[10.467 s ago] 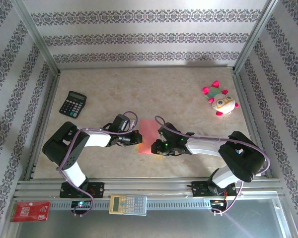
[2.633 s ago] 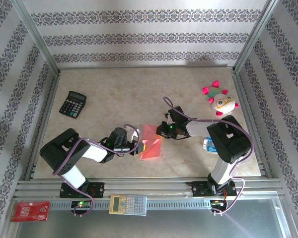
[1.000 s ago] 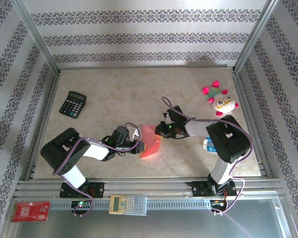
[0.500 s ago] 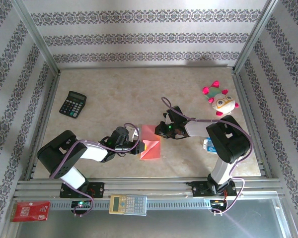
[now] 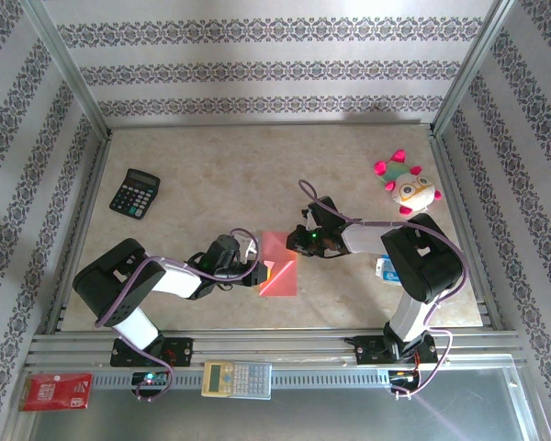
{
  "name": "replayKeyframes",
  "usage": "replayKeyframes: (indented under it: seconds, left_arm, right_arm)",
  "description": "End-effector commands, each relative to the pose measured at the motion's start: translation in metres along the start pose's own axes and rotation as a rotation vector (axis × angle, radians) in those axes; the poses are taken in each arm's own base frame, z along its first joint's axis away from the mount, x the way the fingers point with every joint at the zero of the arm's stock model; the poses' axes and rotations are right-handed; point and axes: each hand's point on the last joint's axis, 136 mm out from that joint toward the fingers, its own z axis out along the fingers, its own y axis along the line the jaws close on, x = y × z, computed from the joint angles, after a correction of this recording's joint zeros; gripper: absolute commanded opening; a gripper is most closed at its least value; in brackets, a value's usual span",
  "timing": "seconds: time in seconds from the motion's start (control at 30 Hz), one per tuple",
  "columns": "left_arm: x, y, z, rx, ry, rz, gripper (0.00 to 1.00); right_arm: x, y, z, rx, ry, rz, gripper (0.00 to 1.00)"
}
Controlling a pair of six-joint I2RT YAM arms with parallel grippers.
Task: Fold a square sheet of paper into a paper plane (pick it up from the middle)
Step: Fold the triangle a second time at the center of the table.
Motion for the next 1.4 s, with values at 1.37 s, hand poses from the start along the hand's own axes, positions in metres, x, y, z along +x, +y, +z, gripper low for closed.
replayKeyframes:
  seconds: [1.37]
  left_arm:
    - [0.031,0.040,-0.004,-0.171,0.076,-0.045,0.00]
  right_arm:
    - [-0.009,0.022,-0.025,-0.026,-0.020,-0.043,0.27]
